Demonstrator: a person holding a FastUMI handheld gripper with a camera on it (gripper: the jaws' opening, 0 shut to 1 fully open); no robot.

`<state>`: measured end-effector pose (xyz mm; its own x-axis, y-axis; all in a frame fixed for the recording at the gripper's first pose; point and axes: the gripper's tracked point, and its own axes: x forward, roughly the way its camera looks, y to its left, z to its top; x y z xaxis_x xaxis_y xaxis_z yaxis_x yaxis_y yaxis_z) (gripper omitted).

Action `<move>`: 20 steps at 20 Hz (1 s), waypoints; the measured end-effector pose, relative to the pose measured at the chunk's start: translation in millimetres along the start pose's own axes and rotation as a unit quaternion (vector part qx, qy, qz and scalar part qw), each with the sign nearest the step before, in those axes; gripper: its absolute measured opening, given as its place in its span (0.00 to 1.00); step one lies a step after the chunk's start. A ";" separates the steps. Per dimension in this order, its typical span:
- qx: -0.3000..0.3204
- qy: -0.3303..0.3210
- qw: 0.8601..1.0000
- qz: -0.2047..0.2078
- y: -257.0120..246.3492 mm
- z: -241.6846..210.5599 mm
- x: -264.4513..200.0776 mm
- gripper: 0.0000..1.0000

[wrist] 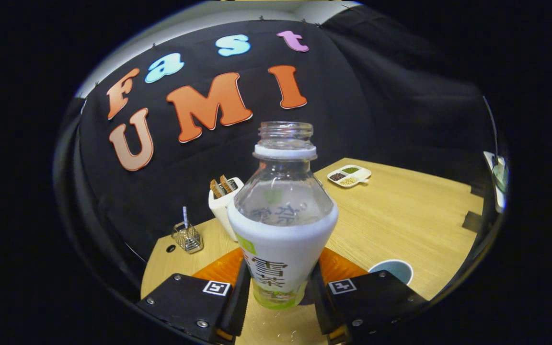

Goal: Take the bottle from table, then pour the juice into the cup, finally place the bottle on the coaster

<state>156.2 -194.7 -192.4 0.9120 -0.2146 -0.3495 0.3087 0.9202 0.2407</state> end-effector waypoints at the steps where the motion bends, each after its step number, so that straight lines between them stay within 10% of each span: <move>1: -0.021 -0.002 1.000 -0.009 -2.8 -2.8 6.1 0.60; 20: -0.154 0.016 0.987 -0.043 -0.4 -72.9 61.1 0.63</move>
<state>192.1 -184.3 -279.9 0.8750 -0.2910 -0.3869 0.2841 0.9558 -0.0764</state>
